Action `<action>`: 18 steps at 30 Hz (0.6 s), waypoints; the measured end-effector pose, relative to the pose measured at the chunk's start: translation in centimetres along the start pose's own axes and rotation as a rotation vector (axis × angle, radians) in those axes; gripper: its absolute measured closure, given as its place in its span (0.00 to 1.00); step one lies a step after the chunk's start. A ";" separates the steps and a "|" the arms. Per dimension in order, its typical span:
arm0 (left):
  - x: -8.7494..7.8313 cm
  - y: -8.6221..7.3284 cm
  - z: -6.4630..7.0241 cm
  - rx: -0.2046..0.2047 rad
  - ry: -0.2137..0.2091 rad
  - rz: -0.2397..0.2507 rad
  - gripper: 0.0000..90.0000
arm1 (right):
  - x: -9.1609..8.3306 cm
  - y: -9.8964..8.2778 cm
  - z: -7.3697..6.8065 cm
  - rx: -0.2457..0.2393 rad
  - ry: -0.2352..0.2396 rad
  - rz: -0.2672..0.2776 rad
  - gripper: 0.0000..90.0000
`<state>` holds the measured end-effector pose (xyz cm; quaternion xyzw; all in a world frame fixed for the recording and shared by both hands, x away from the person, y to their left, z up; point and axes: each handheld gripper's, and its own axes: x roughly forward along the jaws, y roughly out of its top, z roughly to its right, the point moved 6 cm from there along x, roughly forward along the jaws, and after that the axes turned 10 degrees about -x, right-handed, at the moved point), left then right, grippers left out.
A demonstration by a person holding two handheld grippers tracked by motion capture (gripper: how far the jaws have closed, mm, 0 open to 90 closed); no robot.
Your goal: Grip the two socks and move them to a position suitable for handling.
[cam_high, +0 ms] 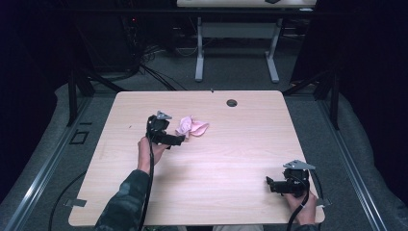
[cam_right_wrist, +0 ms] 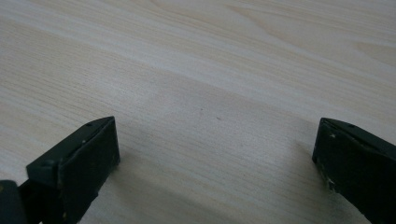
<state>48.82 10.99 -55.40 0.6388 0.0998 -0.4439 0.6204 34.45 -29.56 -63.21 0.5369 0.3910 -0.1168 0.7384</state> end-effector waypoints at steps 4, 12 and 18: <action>2.1 1.0 0.0 -0.033 -0.004 -0.030 0.20 | 0.0 0.0 0.0 -0.001 0.000 -0.001 0.00; 6.2 0.8 -0.2 -0.035 0.059 -0.140 0.48 | 0.0 0.0 0.0 0.003 -0.004 0.002 0.00; 6.8 0.4 -0.3 -0.057 0.058 -0.133 0.88 | 0.0 0.0 0.1 0.003 -0.004 -0.002 0.01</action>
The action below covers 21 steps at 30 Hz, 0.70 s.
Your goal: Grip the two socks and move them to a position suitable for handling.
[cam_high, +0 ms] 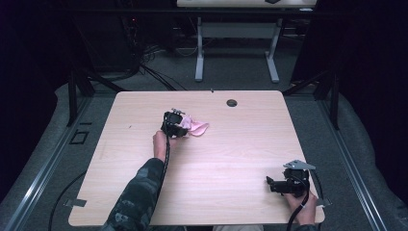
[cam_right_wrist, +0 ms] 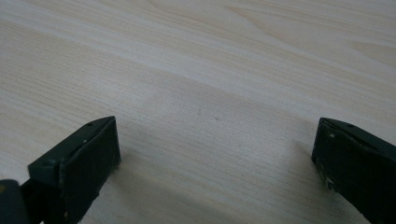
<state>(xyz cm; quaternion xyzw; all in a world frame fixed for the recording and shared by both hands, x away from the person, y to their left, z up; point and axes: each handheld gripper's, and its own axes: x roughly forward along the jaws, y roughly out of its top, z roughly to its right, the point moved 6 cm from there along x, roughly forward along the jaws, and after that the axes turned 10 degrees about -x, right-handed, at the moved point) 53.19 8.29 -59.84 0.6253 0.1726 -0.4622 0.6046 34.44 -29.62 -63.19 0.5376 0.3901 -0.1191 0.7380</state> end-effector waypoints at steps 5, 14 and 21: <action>-1.2 -0.1 -0.3 -0.003 -0.010 0.034 0.91 | 0.0 0.0 0.0 0.000 -0.001 0.001 0.01; -5.2 -0.6 -0.2 0.021 -0.038 0.098 0.92 | 0.0 0.0 0.0 0.001 -0.005 0.000 0.01; -8.1 -1.8 1.2 0.061 -0.083 0.125 0.91 | 0.0 0.0 0.0 0.006 -0.007 0.004 0.01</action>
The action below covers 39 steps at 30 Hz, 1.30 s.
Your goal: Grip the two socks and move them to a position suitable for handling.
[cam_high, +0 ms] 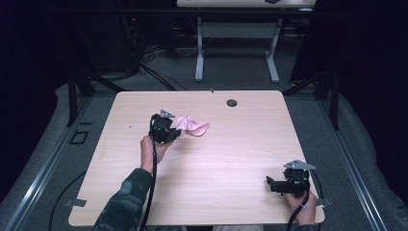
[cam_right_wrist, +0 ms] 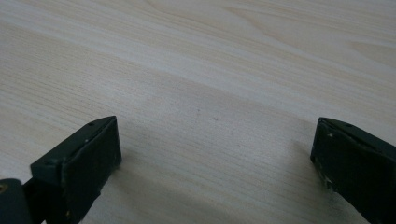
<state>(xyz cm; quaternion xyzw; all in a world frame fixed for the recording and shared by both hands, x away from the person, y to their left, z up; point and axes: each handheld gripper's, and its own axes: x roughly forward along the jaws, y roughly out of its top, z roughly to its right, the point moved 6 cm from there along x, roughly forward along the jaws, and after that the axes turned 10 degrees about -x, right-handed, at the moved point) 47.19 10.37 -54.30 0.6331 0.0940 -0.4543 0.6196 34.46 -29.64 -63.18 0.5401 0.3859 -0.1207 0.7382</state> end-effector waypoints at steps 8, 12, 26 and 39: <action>-2.6 -1.7 3.0 0.060 -0.054 0.010 0.91 | 0.0 0.0 0.0 0.001 -0.002 0.000 0.01; -3.7 -2.8 4.5 0.080 -0.090 0.009 0.91 | 0.0 0.0 0.0 0.002 -0.002 0.000 0.02; -3.8 -8.2 9.8 0.164 -0.163 -0.094 0.91 | 0.0 0.0 0.1 0.003 -0.004 0.001 0.02; -3.1 -14.0 12.1 0.163 -0.239 -0.205 0.90 | 0.0 0.0 0.1 0.004 -0.004 0.001 0.03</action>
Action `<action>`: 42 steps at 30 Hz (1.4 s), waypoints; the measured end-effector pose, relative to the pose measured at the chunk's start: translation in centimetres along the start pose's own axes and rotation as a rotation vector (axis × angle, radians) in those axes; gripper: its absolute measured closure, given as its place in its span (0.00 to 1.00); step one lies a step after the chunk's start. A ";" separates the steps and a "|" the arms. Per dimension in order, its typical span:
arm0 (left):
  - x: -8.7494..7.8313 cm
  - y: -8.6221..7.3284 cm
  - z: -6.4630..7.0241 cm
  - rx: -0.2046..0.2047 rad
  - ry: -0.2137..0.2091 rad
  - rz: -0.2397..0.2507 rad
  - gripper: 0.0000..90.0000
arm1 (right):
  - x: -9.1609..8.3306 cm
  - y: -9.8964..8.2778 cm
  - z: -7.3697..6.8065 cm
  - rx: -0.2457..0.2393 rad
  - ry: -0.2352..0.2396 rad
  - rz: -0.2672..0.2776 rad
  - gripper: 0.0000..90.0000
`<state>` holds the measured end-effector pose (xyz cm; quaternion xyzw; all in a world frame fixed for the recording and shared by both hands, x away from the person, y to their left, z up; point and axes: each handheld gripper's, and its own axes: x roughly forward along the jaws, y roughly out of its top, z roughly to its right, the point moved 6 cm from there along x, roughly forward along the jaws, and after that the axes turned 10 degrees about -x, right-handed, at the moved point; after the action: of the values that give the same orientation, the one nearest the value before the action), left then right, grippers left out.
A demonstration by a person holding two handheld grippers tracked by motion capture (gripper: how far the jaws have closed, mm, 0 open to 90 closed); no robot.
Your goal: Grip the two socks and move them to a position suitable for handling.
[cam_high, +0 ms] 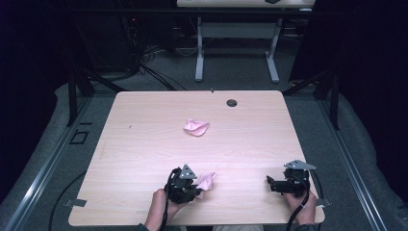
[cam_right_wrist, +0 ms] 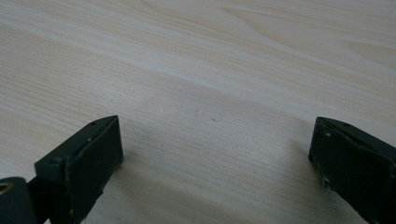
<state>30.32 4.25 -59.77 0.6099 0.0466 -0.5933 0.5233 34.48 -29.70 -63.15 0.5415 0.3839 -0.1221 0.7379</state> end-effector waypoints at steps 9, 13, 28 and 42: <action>0.1 -0.4 0.0 0.011 -0.031 -0.017 0.58 | 0.0 0.0 0.0 0.000 0.000 0.001 0.03; -1.5 0.5 -0.6 0.001 -0.012 0.021 0.31 | 0.0 0.0 0.0 0.000 0.000 0.000 0.03; -3.7 9.5 -7.7 -0.031 0.071 0.140 0.00 | 0.0 0.0 0.0 -0.002 -0.002 0.001 0.03; 2.5 16.4 -13.4 -0.058 0.150 0.124 0.04 | 0.1 0.0 0.1 -0.002 0.000 0.010 0.03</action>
<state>51.22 4.82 -55.48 0.6387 0.0649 -0.5108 0.5717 34.57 -29.72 -63.17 0.5426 0.3812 -0.1182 0.7391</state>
